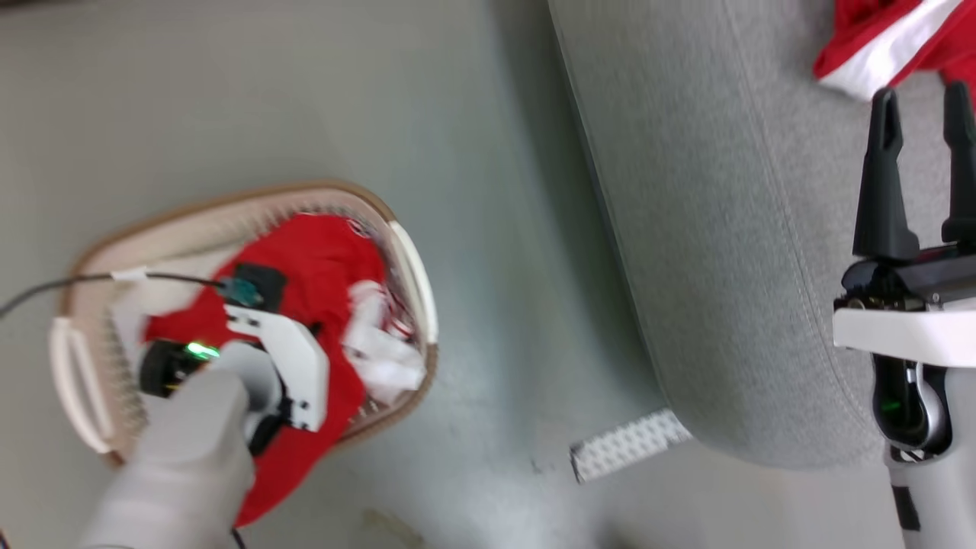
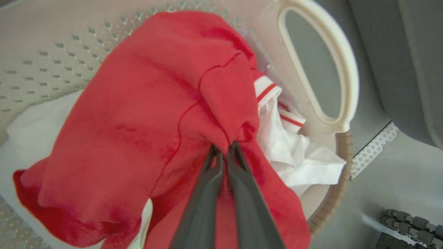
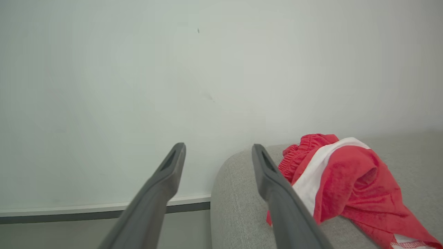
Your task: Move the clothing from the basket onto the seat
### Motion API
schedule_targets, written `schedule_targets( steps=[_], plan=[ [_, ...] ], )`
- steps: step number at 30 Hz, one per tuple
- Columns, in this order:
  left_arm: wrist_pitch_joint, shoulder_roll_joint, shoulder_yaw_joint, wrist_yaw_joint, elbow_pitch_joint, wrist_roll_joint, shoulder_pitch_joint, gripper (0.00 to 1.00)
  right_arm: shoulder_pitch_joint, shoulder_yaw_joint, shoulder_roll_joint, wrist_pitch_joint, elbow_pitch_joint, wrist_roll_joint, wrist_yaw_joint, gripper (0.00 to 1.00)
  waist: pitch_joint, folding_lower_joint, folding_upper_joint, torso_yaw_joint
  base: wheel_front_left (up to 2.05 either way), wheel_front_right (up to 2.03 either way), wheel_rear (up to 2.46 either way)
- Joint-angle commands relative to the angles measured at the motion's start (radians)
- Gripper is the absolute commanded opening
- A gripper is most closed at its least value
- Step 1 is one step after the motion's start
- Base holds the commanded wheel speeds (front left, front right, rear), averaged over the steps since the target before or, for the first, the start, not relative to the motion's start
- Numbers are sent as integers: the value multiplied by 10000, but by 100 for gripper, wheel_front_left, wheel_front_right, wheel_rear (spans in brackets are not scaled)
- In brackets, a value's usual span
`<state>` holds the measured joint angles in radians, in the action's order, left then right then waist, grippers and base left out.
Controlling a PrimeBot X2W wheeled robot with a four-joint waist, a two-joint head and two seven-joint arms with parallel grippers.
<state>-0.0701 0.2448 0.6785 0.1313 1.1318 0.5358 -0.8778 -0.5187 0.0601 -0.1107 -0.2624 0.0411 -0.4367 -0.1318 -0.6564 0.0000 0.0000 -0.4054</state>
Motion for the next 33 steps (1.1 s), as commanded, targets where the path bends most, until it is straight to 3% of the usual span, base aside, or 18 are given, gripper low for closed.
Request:
schedule_targets(
  steps=[1,20,33],
  plan=[
    [253,-54,102,-14,-89,273,251,0,191,-36,-188,-31,100,24,22,100,957,0,0,577,0,0,0],
    [2849,-516,1811,-15,-1600,1646,1219,0,1677,138,-1251,-31,803,-322,22,100,4480,0,0,2306,0,0,0],
    [3352,-198,1748,-148,-3279,1588,1288,0,2789,572,-1401,-31,1394,-610,22,100,6328,0,0,2974,0,0,0]
  ],
)
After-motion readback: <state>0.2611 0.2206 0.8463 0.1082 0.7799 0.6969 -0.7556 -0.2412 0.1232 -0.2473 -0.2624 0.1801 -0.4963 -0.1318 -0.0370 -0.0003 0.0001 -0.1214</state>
